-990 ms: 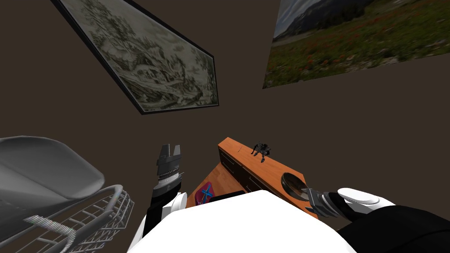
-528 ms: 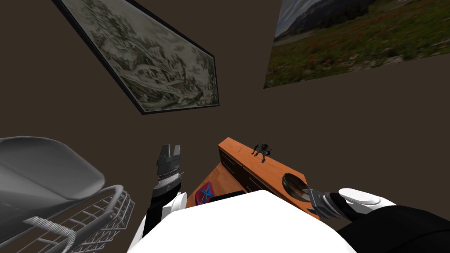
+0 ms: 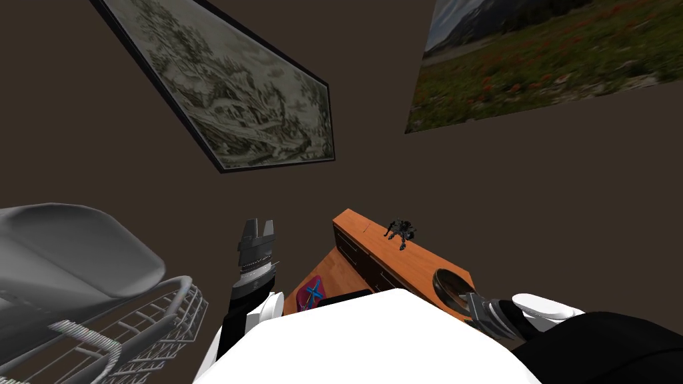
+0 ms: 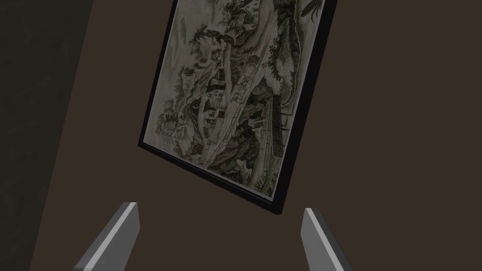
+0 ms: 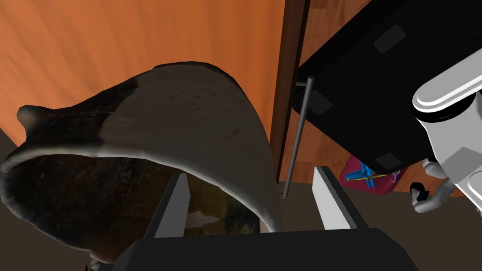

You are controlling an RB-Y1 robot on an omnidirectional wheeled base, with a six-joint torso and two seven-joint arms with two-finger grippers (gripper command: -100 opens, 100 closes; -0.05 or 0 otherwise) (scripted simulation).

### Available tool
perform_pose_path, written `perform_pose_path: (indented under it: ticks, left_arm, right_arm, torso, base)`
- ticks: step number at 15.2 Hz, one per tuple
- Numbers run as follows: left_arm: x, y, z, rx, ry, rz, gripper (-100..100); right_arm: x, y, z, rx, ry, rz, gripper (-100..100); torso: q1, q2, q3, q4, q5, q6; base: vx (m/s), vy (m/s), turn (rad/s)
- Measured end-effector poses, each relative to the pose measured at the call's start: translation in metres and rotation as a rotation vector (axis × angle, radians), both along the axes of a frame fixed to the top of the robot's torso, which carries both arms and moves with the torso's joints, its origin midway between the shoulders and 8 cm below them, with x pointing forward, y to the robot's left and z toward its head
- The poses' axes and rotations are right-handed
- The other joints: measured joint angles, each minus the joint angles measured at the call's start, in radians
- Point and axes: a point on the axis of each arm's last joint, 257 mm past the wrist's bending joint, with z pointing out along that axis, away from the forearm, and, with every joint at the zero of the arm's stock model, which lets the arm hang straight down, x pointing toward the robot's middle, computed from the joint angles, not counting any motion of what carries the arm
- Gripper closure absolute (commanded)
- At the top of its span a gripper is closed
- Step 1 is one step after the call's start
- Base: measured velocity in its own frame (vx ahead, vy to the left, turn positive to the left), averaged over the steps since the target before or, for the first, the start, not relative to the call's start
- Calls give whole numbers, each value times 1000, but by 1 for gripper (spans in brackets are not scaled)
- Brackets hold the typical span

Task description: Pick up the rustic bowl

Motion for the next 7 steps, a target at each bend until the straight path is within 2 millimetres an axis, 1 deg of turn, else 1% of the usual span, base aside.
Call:
perform_pose_path:
  ticks: [3, 4, 6, 7]
  left_arm:
    - [0, 0, 0, 0, 0, 0, 0]
    - [0, 0, 0, 0, 0, 0, 0]
    - [0, 0, 0, 0, 0, 0, 0]
    - [0, 0, 0, 0, 0, 0, 0]
  right_arm:
    - [-1, 1, 0, 2, 2, 3, 100]
    - [-1, 1, 0, 2, 2, 3, 100]
    - [7, -4, 10, -2, -1, 11, 100]
    - [9, -9, 15, -3, -3, 9, 100]
  torso:
    - [0, 1, 1, 1, 0, 1]
    - [0, 1, 1, 1, 0, 1]
    - [3, 3, 2, 1, 2, 2]
    - [4, 4, 3, 1, 3, 3]
  base:
    - [0, 0, 0]
    - [-22, 27, -79]
    - [-38, 47, -139]
    - [-18, 22, -63]
